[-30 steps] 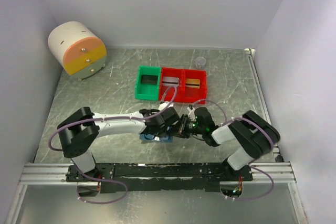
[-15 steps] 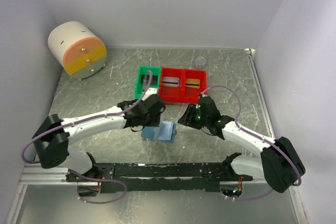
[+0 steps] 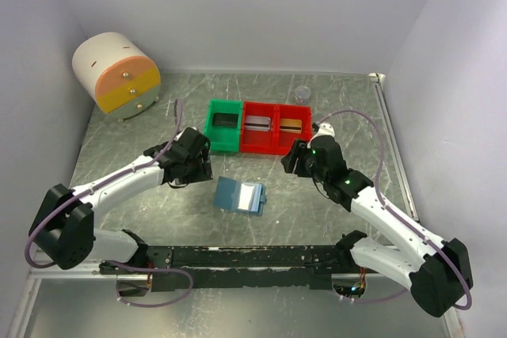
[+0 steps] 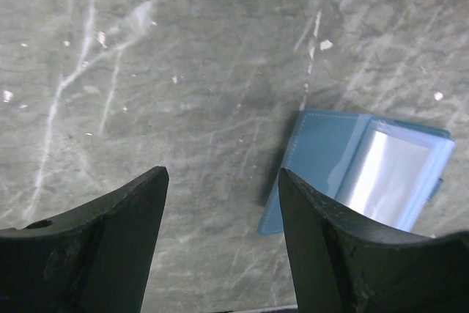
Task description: Take the credit cards out of the card holder
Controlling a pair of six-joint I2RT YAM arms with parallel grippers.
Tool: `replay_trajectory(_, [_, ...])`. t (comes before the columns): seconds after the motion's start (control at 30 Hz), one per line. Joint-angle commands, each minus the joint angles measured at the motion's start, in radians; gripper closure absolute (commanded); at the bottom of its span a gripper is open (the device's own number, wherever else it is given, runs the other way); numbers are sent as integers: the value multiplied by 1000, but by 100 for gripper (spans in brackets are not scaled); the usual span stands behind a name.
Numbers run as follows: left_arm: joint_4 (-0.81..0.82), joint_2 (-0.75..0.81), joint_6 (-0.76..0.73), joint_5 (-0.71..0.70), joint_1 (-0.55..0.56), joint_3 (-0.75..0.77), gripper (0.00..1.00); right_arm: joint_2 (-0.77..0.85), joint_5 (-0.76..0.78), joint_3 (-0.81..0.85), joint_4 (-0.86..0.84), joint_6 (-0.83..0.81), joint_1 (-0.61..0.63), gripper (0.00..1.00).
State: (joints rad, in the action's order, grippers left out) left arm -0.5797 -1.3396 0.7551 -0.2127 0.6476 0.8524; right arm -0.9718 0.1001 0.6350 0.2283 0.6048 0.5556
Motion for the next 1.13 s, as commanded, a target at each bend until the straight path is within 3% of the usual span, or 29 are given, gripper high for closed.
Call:
replay_trajectory(0.0, [70,24,-11,132,-39,-10,27,46,130,25,88,-56,-6,44])
replay_trajectory(0.17, [133,70,-9,251,-116,-16,22,93,321,68,120,-116,-8,39])
replay_trajectory(0.27, [152,137,2,280,-205,-33,18,98,417,95,108,-161,-18,27])
replay_trajectory(0.5, [-21,290,-69,-16,-247,135,11,59,319,293,177,-300,-57,12])
replay_trajectory(0.57, [-69,325,-96,-101,-247,191,8,75,272,339,177,-336,-57,1])
replay_trajectory(0.73, [-96,395,-193,-225,-247,292,1,103,189,433,167,-390,-58,0])
replay_trajectory(1.1, [-105,443,-276,-282,-248,367,1,101,443,459,202,-286,-57,0])
